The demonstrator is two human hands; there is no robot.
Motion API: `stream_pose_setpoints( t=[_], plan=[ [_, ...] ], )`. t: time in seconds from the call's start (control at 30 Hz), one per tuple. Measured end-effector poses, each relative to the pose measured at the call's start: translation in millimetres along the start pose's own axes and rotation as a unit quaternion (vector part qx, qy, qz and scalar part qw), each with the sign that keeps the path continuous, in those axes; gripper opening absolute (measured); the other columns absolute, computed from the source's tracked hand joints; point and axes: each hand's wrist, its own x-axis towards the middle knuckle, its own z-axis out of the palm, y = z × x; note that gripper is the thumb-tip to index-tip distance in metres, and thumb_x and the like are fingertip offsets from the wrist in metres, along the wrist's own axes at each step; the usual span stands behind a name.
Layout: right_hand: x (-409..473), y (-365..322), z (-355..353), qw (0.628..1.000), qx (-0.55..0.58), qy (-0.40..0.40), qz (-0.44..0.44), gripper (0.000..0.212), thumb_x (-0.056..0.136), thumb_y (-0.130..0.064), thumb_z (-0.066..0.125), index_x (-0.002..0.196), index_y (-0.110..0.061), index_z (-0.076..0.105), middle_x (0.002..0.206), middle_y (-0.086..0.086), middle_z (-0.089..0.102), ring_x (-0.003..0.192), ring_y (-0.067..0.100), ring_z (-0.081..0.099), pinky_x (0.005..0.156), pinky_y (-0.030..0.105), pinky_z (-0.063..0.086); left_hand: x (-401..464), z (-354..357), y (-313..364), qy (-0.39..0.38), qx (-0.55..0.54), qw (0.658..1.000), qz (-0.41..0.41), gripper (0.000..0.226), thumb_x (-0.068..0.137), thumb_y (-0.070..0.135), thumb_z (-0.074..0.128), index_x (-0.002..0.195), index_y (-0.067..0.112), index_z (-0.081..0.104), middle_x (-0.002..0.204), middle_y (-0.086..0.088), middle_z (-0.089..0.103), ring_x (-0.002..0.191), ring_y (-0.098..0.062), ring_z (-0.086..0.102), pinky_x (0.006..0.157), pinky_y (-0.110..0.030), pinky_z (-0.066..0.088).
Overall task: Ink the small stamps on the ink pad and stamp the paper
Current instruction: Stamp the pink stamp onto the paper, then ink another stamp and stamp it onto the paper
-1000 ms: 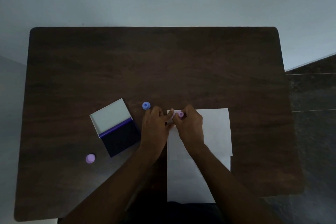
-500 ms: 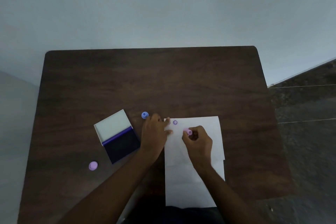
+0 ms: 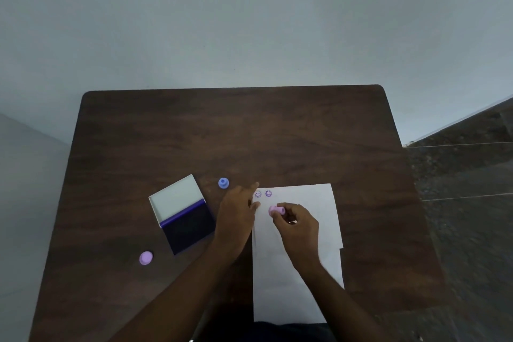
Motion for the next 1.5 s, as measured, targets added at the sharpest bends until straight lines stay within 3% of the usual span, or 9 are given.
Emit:
stream_pose_setpoints(
  t=[0.13,0.27,0.43,0.5,0.7,0.87,1.17,1.37,1.5],
  plan=[
    [0.8,-0.2,-4.0,1.0,0.01,-0.011,0.011,0.02,0.084,-0.038,0.067,0.089,-0.019,0.073,0.089,-0.005,0.073,0.077,0.01,0.065,0.072,0.019,0.054,-1.7,-8.5,2.3,-0.057,0.008,0.998,-0.033,0.041,0.094,0.037,0.055,0.13,0.019,0.053,0.136,-0.004,0.055,0.122,-0.02,0.053,0.107,-0.03,0.036],
    [0.7,-7.5,-5.5,0.996,0.058,-0.064,0.03,0.022,0.08,-0.044,0.07,0.087,-0.023,0.074,0.082,-0.01,0.074,0.065,0.012,0.066,0.058,0.018,0.054,-32.0,-14.7,-11.9,0.073,-0.165,0.981,0.075,0.021,0.091,0.032,0.054,0.105,0.024,0.067,0.106,0.004,0.067,0.1,-0.015,0.061,0.086,-0.02,0.046],
    [-6.9,-27.1,15.8,0.976,0.155,-0.143,0.055,0.012,0.078,-0.036,0.074,0.08,-0.024,0.077,0.076,-0.008,0.075,0.069,0.014,0.07,0.061,0.024,0.058,-39.6,-14.1,-45.2,-0.02,-0.104,0.977,-0.188,0.055,0.088,0.024,0.066,0.136,0.012,0.042,0.143,-0.009,0.044,0.13,-0.022,0.042,0.112,-0.034,0.027],
    [-12.3,-35.7,27.8,0.963,0.187,-0.181,0.077,0.015,0.073,-0.034,0.079,0.082,-0.022,0.078,0.076,-0.004,0.076,0.069,0.017,0.071,0.062,0.028,0.06,-48.3,-18.0,-62.2,-0.027,-0.157,0.962,-0.222,0.06,0.085,0.019,0.069,0.136,0.007,0.04,0.144,-0.013,0.041,0.132,-0.025,0.039,0.113,-0.036,0.024],
    [-30.0,-62.4,59.1,0.928,0.228,-0.273,0.111,0.023,0.07,-0.028,0.082,0.09,-0.018,0.075,0.081,0.004,0.076,0.072,0.024,0.072,0.065,0.03,0.059,-95.2,-50.7,-102.8,0.119,-0.173,0.976,-0.058,0.023,0.092,0.03,0.056,0.112,0.023,0.066,0.113,0.002,0.066,0.105,-0.013,0.059,0.092,-0.018,0.039],
    [-42.6,-79.2,73.5,0.911,0.229,-0.327,0.102,0.017,0.079,-0.014,0.074,0.095,-0.011,0.073,0.082,0.012,0.075,0.072,0.028,0.071,0.068,0.036,0.06,-114.2,-53.6,-130.4,0.205,-0.16,0.962,-0.089,0.021,0.091,0.019,0.059,0.109,0.015,0.069,0.11,-0.003,0.068,0.103,-0.017,0.061,0.1,-0.036,0.044],
    [-60.9,-93.1,96.0,0.907,0.218,-0.352,0.077,0.015,0.081,-0.009,0.071,0.095,-0.008,0.073,0.084,0.016,0.074,0.073,0.032,0.07,0.069,0.042,0.059,-126.6,-43.2,-186.6,0.274,-0.147,0.931,-0.193,0.036,0.085,0.026,0.068,0.119,0.014,0.064,0.119,-0.005,0.062,0.109,-0.019,0.055,0.096,-0.029,0.04],
    [-66.7,-95.8,106.7,0.895,0.235,-0.368,0.094,0.013,0.081,-0.007,0.07,0.094,-0.006,0.073,0.086,0.019,0.073,0.073,0.032,0.069,0.066,0.04,0.059,-121.4,-35.0,-208.8,0.27,-0.127,0.937,-0.183,0.045,0.088,0.036,0.064,0.128,0.016,0.059,0.123,-0.005,0.06,0.112,-0.02,0.054,0.096,-0.033,0.043],
    [-68.2,-94.7,108.8,0.89,0.246,-0.369,0.108,0.013,0.08,-0.009,0.071,0.092,-0.005,0.074,0.088,0.021,0.073,0.073,0.033,0.069,0.064,0.038,0.058,-118.0,-30.2,-215.2,0.26,-0.123,0.941,-0.178,0.041,0.089,0.043,0.059,0.125,0.022,0.06,0.118,0.001,0.059,0.108,-0.013,0.051,0.088,-0.021,0.037]
  ],
)
